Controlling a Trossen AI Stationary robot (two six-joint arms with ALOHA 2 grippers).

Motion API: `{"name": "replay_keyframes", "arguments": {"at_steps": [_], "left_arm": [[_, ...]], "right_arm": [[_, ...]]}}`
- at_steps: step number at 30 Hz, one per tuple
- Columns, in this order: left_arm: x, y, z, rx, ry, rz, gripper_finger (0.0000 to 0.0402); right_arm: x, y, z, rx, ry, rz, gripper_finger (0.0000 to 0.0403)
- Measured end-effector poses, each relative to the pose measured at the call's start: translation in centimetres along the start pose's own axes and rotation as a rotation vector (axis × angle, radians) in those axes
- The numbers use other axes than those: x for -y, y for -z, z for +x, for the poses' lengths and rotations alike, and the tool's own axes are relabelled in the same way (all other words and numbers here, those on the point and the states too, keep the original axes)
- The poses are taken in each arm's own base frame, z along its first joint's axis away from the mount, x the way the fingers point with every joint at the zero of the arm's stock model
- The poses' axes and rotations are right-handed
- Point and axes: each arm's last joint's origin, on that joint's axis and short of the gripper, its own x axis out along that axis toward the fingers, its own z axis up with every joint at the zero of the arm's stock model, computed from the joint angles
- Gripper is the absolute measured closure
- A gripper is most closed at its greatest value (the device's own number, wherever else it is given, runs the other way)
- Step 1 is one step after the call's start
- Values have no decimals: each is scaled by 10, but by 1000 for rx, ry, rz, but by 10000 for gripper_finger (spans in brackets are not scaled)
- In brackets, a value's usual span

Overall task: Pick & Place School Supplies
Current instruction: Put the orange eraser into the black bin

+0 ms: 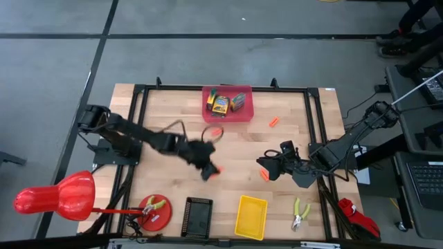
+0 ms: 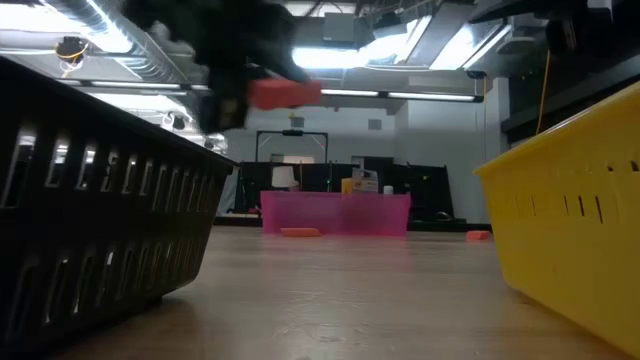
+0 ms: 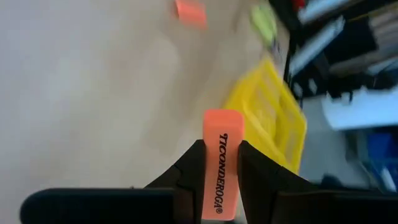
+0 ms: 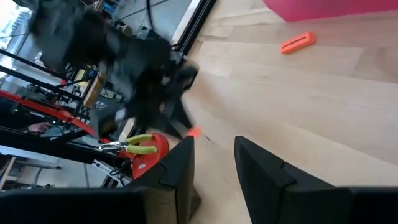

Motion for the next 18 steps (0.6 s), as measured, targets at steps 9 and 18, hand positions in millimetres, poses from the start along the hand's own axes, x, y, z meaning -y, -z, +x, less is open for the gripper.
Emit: {"name": "replay_keyframes", "arguments": {"at_steps": [9, 18], "left_arm": [[51, 77, -2, -129, 64, 30, 336], [58, 117, -5, -188, -61, 79, 310]], "right_arm": [[-7, 1, 0, -64, -60, 2, 286], [-10, 3, -1, -134, -98, -9, 286]]}}
